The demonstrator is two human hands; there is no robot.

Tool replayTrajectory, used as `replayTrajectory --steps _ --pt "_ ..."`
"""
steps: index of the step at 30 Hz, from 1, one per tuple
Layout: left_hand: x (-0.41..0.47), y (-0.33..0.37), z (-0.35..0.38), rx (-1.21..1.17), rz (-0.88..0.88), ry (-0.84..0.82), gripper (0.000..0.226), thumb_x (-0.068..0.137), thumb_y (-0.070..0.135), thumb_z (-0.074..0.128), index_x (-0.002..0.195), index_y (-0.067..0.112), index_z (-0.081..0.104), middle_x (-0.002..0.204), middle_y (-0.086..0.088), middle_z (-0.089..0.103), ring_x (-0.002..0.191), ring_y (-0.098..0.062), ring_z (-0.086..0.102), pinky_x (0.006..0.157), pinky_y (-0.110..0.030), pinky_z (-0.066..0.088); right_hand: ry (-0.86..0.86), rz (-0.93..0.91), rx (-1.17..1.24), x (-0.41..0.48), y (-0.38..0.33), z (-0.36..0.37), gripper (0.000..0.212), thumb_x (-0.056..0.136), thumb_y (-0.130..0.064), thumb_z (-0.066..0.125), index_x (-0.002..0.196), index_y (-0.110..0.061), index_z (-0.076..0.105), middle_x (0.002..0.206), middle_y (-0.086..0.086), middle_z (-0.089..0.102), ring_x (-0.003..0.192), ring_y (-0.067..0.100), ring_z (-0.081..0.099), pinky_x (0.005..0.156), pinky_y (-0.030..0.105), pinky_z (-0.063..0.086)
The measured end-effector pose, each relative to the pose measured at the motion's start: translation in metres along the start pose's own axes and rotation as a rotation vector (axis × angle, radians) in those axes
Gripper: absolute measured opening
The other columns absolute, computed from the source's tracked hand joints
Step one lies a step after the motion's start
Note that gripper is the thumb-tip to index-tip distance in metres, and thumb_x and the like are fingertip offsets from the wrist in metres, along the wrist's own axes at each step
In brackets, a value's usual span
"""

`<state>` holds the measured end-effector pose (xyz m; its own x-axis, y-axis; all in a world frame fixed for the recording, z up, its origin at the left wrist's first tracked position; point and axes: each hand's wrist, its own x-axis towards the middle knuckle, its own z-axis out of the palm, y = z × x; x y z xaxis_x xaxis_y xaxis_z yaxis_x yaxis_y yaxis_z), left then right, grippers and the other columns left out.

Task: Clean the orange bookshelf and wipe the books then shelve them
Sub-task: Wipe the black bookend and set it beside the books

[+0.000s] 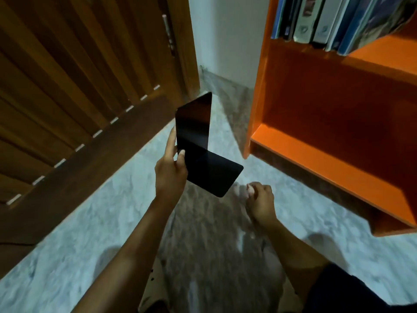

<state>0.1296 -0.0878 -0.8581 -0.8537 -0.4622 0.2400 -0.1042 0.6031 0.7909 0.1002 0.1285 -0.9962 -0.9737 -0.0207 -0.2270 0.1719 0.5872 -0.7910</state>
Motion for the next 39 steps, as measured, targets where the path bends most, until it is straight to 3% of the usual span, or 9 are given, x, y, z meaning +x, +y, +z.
replayTrajectory --steps 10,13,17,22,26,28,32,36,39 --pt "-0.002 -0.029 0.02 0.024 0.001 -0.06 0.053 0.098 0.019 0.046 0.136 0.042 0.018 0.123 -0.014 0.062 0.087 -0.026 0.067 0.077 -0.039 0.055 -0.108 0.085 -0.07 0.003 0.04 0.035 0.021 0.09 -0.012 0.055 0.109 -0.019 0.061 0.115 0.009 0.05 0.107 0.025 0.05 0.088 0.027 0.042" --pt "-0.002 -0.028 0.021 0.006 0.011 -0.065 0.053 0.098 0.019 0.046 0.14 0.039 0.022 0.121 -0.013 0.063 0.082 -0.022 0.066 0.074 -0.034 0.054 -0.057 0.058 0.065 0.014 0.023 0.024 0.026 0.089 -0.017 0.056 0.115 -0.012 0.059 0.113 0.014 0.053 0.099 0.025 0.056 0.074 0.018 0.04" --pt "-0.001 -0.006 0.014 -0.04 0.067 -0.064 0.054 0.098 0.025 0.047 0.141 0.047 0.024 0.114 -0.015 0.065 0.091 -0.028 0.064 0.074 -0.041 0.057 -0.007 -0.122 0.154 0.032 -0.032 -0.017 0.03 0.094 -0.008 0.053 0.124 -0.006 0.054 0.122 0.017 0.051 0.106 0.026 0.054 0.083 0.025 0.04" --pt "-0.002 0.045 -0.009 -0.227 0.12 -0.096 0.052 0.098 0.014 0.047 0.143 0.035 0.032 0.126 0.029 0.045 0.12 -0.002 0.047 0.097 -0.026 0.047 0.052 -0.392 0.33 0.026 -0.125 -0.1 0.032 0.098 -0.018 0.05 0.13 -0.015 0.051 0.121 0.005 0.056 0.105 0.015 0.055 0.086 0.03 0.048" --pt "0.002 0.1 -0.03 -0.406 0.237 -0.184 0.057 0.095 0.006 0.051 0.137 0.042 0.035 0.127 0.04 0.043 0.121 0.006 0.046 0.099 -0.012 0.039 0.022 -0.614 0.439 0.001 -0.183 -0.165 0.05 0.093 -0.012 0.059 0.135 -0.031 0.04 0.113 -0.003 0.056 0.093 0.0 0.056 0.086 0.023 0.048" --pt "0.005 0.131 -0.038 -0.482 0.296 -0.25 0.059 0.092 0.017 0.055 0.13 0.057 0.037 0.132 0.037 0.044 0.124 -0.001 0.048 0.104 -0.029 0.042 0.019 -0.699 0.435 -0.014 -0.201 -0.192 0.06 0.09 -0.01 0.061 0.138 -0.034 0.032 0.121 -0.012 0.053 0.1 -0.008 0.055 0.087 0.017 0.045" --pt "0.007 0.196 -0.045 -0.645 0.355 -0.389 0.056 0.092 0.02 0.056 0.125 0.061 0.039 0.132 -0.004 0.053 0.12 -0.019 0.053 0.099 -0.049 0.047 0.096 -0.814 0.506 -0.046 -0.222 -0.241 0.07 0.09 0.003 0.057 0.144 -0.023 0.02 0.14 -0.021 0.035 0.123 -0.012 0.042 0.093 0.015 0.043" --pt "0.013 0.252 -0.036 -0.674 0.433 -0.396 0.053 0.096 0.006 0.047 0.124 0.05 0.039 0.116 -0.015 0.062 0.105 -0.024 0.063 0.09 -0.039 0.054 0.239 -0.874 0.485 -0.064 -0.231 -0.291 0.072 0.091 0.002 0.057 0.145 -0.026 0.019 0.141 -0.025 0.036 0.128 -0.005 0.042 0.102 0.024 0.043" --pt "0.033 0.279 -0.023 -0.651 0.44 -0.238 0.032 0.099 0.014 0.043 0.119 0.037 0.053 0.094 -0.002 0.066 0.086 -0.021 0.066 0.078 -0.035 0.054 0.373 -0.926 0.401 -0.066 -0.237 -0.331 0.066 0.091 0.0 0.057 0.143 -0.026 0.027 0.144 -0.023 0.031 0.13 -0.013 0.034 0.106 0.017 0.037"
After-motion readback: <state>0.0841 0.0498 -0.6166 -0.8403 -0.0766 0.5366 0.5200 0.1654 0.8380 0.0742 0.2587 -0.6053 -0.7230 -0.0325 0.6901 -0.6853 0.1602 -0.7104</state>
